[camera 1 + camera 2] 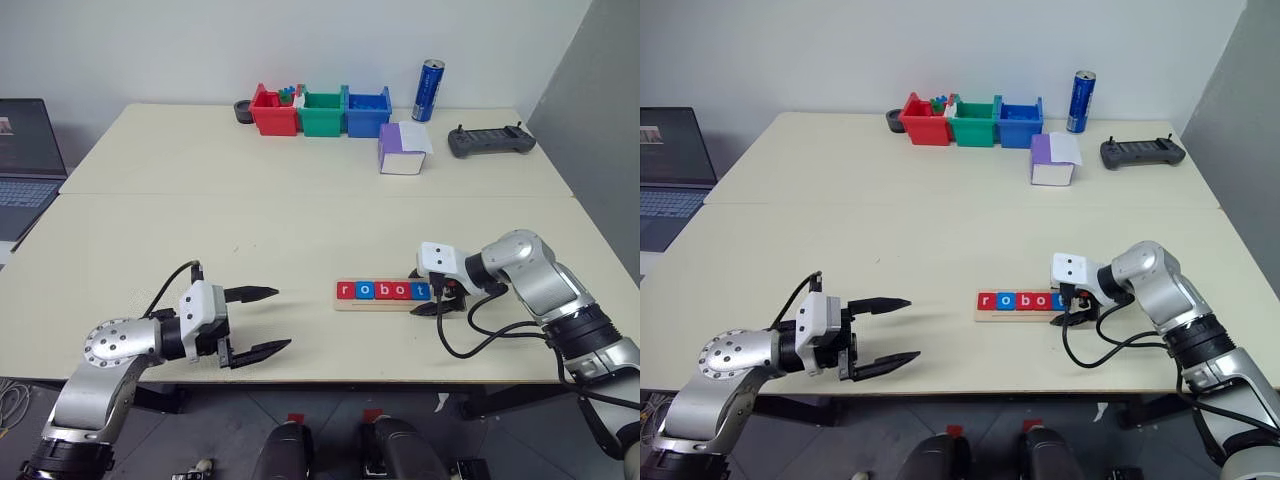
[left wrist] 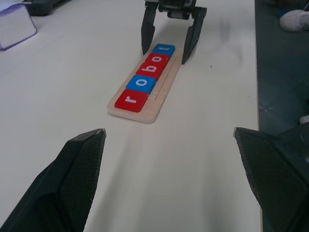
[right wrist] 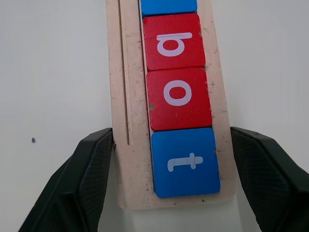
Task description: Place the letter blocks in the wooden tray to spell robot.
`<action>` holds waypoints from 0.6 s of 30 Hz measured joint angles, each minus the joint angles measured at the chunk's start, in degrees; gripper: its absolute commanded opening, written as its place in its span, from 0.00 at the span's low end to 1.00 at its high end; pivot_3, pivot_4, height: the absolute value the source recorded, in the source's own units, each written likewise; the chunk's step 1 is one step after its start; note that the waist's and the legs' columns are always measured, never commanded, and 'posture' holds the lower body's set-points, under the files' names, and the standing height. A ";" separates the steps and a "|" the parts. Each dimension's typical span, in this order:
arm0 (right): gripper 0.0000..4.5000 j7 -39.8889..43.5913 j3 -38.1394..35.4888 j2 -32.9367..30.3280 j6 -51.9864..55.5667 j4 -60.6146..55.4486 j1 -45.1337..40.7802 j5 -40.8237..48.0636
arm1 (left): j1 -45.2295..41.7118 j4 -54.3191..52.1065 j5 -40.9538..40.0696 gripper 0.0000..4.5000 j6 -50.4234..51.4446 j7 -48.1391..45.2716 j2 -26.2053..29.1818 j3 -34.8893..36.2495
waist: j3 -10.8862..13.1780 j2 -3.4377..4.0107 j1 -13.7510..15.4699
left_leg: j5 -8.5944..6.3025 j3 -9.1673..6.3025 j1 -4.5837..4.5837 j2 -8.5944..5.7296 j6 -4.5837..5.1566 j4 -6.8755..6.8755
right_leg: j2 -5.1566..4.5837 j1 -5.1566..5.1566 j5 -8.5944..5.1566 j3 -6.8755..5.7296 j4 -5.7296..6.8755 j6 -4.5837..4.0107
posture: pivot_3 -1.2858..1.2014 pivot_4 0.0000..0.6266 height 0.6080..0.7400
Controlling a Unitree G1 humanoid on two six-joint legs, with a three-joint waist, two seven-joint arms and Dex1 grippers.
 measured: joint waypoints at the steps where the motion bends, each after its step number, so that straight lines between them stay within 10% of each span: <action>1: 0.76 0.31 0.21 -0.01 -0.21 0.01 -0.18 -0.03 | -0.16 -1.42 -0.26 1.00 1.49 0.76 0.01 -0.24 | 0.00 0.00 0.00 | 0.00 -0.01 0.00 0.00 0.00 0.00 | 0.00 0.00 0.00 -0.01 0.00 0.00 | 0.52 0.24 1.00; 18: 0.99 3.44 0.14 -0.62 2.56 -1.96 -1.35 2.63 | -4.44 -9.82 -4.37 1.00 13.29 5.05 2.36 0.63 | 0.01 0.00 0.01 | 0.00 -0.02 0.00 -0.01 0.00 0.00 | 0.01 0.01 0.00 0.00 0.00 0.00 | 0.52 0.24 1.00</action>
